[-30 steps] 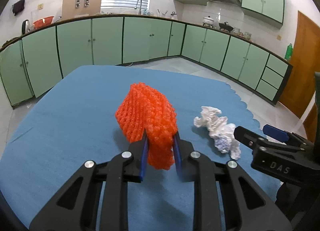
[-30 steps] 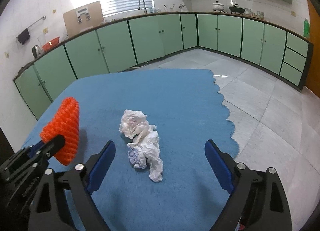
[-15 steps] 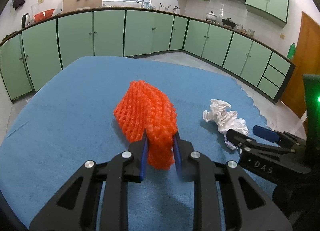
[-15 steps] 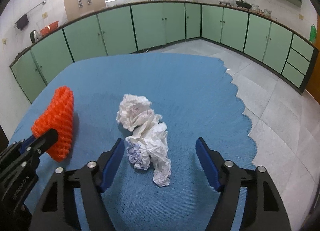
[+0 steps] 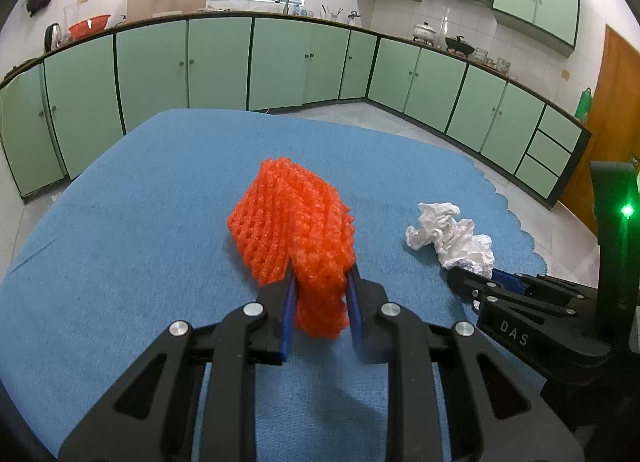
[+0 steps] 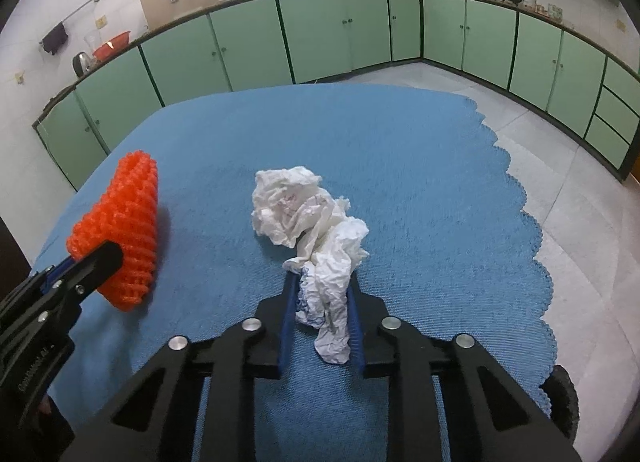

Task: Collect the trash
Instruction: 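Hold the orange net in the left gripper while the right gripper grasps the white tissue, then carry the orange net and white tissue over the black bin with both grippers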

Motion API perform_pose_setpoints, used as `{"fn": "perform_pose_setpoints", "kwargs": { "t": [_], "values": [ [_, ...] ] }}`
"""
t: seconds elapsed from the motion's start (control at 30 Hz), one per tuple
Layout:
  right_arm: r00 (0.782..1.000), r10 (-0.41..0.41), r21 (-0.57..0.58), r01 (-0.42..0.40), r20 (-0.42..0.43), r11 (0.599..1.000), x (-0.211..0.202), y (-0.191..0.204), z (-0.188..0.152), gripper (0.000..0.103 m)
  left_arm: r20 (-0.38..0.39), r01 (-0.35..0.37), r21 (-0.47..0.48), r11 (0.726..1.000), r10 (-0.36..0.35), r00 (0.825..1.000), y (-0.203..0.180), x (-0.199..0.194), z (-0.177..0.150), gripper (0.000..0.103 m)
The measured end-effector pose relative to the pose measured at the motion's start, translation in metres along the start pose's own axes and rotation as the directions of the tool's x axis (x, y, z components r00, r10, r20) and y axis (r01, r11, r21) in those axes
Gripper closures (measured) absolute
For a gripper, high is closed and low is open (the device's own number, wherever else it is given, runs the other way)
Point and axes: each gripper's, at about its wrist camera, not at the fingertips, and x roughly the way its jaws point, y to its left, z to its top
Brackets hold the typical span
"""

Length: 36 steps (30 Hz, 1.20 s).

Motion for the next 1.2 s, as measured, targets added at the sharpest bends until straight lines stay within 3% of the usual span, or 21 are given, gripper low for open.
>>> {"fn": "perform_pose_setpoints", "kwargs": {
  "t": [0.37,0.9,1.2],
  "values": [
    [0.999,0.006,-0.007,-0.005,0.034,1.0,-0.016,0.003,-0.002,0.084,0.01,0.005,0.008,1.0,-0.005,1.0,-0.005,-0.01,-0.001,0.083],
    [0.991,0.019,0.016,-0.022,0.131,1.0,-0.091,-0.016,-0.011,0.085,0.058,0.105,0.071,0.992,-0.109,0.992,-0.04,-0.056,0.006,0.083],
    [0.978,0.036,0.056,-0.049,0.204,0.997,-0.141,-0.034,-0.019,0.085,0.079,0.178,0.12,0.977,-0.188,0.979,-0.071,-0.083,0.004,0.083]
  ]
}}
